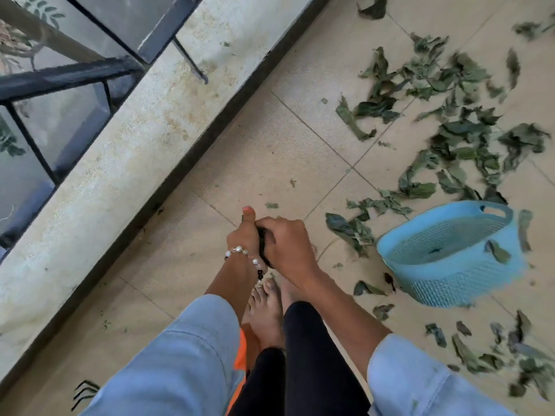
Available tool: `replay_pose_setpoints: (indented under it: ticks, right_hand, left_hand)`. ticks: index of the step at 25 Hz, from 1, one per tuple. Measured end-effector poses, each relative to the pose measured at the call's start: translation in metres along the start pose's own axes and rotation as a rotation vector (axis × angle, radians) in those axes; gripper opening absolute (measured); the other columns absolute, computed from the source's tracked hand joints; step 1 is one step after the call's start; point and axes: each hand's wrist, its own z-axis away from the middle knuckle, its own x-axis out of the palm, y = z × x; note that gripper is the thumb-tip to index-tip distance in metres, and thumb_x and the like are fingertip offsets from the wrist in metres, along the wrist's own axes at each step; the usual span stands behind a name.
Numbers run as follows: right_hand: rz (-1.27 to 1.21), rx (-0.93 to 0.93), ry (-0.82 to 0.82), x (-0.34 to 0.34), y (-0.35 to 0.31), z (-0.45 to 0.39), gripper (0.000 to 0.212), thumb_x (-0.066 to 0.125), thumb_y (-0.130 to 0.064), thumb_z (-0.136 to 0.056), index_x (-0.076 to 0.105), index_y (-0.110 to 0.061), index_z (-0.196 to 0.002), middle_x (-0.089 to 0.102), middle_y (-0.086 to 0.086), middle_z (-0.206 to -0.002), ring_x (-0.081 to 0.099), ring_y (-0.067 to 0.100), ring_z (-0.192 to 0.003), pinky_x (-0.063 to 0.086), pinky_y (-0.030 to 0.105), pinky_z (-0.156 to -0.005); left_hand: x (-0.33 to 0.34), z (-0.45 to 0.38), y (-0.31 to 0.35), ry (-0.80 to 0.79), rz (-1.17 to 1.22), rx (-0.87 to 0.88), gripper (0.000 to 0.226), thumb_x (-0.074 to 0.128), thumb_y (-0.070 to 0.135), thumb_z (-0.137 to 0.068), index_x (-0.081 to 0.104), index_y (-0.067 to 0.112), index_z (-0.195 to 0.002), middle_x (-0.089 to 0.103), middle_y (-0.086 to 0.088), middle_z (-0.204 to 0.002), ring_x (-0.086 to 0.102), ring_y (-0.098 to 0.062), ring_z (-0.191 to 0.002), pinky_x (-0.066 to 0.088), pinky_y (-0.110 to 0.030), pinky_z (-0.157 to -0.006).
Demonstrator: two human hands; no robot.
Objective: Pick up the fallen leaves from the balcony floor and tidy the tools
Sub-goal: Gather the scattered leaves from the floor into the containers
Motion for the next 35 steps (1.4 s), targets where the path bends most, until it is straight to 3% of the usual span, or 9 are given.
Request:
replay_pose_setpoints:
  ticks: [3, 6, 11, 13, 17, 22, 30, 33, 35]
  right_hand:
    - [0.059, -0.054, -0.192, -0.015, -0.004, 0.039, 0.044, 0.038, -0.004, -0.081, 0.059, -0.012, -0.119, 0.067, 0.01, -0.101, 0.057, 0.03, -0.096, 0.033, 0.042, -0.101]
    - [0.114, -0.044, -0.213, -0.022, 0.005, 0.086, 0.073, 0.038, -0.011, -0.087, 0.011, -0.034, -0.151, 0.025, 0.0, -0.156, 0.009, 0.015, -0.147, -0.009, 0.05, -0.114]
    - [-0.835, 0.377, 0.316, -0.031, 0.047, 0.139, 0.025, 0.053, -0.006, -0.094, 0.067, -0.02, -0.11, 0.072, 0.001, -0.106, 0.066, 0.014, -0.101, 0.053, 0.03, -0.089]
    - [-0.512, 0.621, 0.442, -0.024, 0.103, 0.155, 0.02, 0.059, -0.002, -0.088, 0.069, -0.012, -0.101, 0.071, 0.004, -0.101, 0.065, 0.023, -0.099, 0.051, 0.027, -0.086]
    - [0.202, 0.725, 0.129, -0.002, 0.223, 0.183, 0.051, 0.048, -0.017, -0.089, 0.042, -0.003, -0.138, 0.041, 0.025, -0.14, 0.032, 0.036, -0.135, 0.025, 0.038, -0.108]
    - [0.257, 0.629, 0.107, 0.021, 0.278, 0.165, 0.083, 0.035, -0.063, -0.09, 0.01, -0.014, -0.153, 0.003, 0.018, -0.158, 0.0, 0.039, -0.145, 0.009, 0.049, -0.116]
    - [0.514, 0.271, -0.009, 0.084, 0.249, 0.158, 0.082, 0.056, -0.046, -0.09, 0.001, -0.04, -0.149, -0.019, 0.016, -0.157, -0.016, 0.047, -0.141, 0.005, 0.068, -0.11]
    - [0.627, 0.126, -0.032, 0.102, 0.255, 0.163, 0.064, 0.052, -0.031, -0.095, 0.02, -0.03, -0.15, -0.006, 0.017, -0.159, -0.008, 0.051, -0.141, 0.007, 0.066, -0.11]
    - [0.753, -0.062, 0.066, 0.106, 0.262, 0.165, 0.043, 0.057, -0.019, -0.091, 0.053, -0.009, -0.133, 0.035, 0.019, -0.15, 0.027, 0.048, -0.137, 0.037, 0.054, -0.105]
  left_hand:
    - [-0.01, 0.015, -0.016, -0.087, 0.035, -0.017, 0.059, 0.049, 0.062, -0.09, 0.07, 0.009, -0.106, 0.071, -0.014, -0.107, 0.069, -0.03, -0.093, 0.055, -0.041, -0.085]
    - [-0.013, 0.037, -0.036, 0.002, -0.053, 0.039, 0.053, 0.061, 0.058, -0.084, 0.069, 0.008, -0.096, 0.073, -0.011, -0.092, 0.07, -0.029, -0.083, 0.057, -0.04, -0.08]
    - [-0.008, 0.078, -0.085, 0.005, -0.272, 0.212, 0.045, 0.066, 0.041, -0.088, 0.059, 0.004, -0.063, 0.052, -0.007, -0.051, 0.044, -0.018, -0.037, 0.039, -0.024, -0.044]
    - [-0.006, 0.076, -0.099, -0.021, -0.344, 0.24, 0.045, 0.065, 0.04, -0.089, 0.059, 0.004, -0.063, 0.046, -0.004, -0.046, 0.036, -0.016, -0.033, 0.032, -0.022, -0.042]
    - [0.001, 0.052, -0.121, -0.039, -0.459, 0.252, 0.044, 0.066, 0.039, -0.089, 0.057, 0.007, -0.061, 0.045, -0.003, -0.044, 0.035, -0.014, -0.03, 0.032, -0.019, -0.039]
    - [0.014, 0.014, -0.156, -0.067, -0.539, 0.27, 0.044, 0.065, 0.04, -0.089, 0.056, 0.008, -0.061, 0.046, -0.002, -0.043, 0.037, -0.013, -0.029, 0.033, -0.018, -0.037]
    - [0.008, -0.007, -0.205, -0.024, -0.566, 0.256, 0.045, 0.065, 0.042, -0.089, 0.058, 0.008, -0.061, 0.05, -0.004, -0.047, 0.04, -0.014, -0.032, 0.035, -0.019, -0.039]
    - [0.01, -0.013, -0.213, -0.02, -0.559, 0.287, 0.044, 0.064, 0.042, -0.089, 0.058, 0.008, -0.062, 0.051, -0.005, -0.049, 0.041, -0.014, -0.033, 0.035, -0.019, -0.04]
    - [0.01, -0.017, -0.215, -0.016, -0.556, 0.296, 0.045, 0.063, 0.042, -0.09, 0.057, 0.008, -0.062, 0.05, -0.004, -0.048, 0.041, -0.014, -0.033, 0.035, -0.018, -0.039]
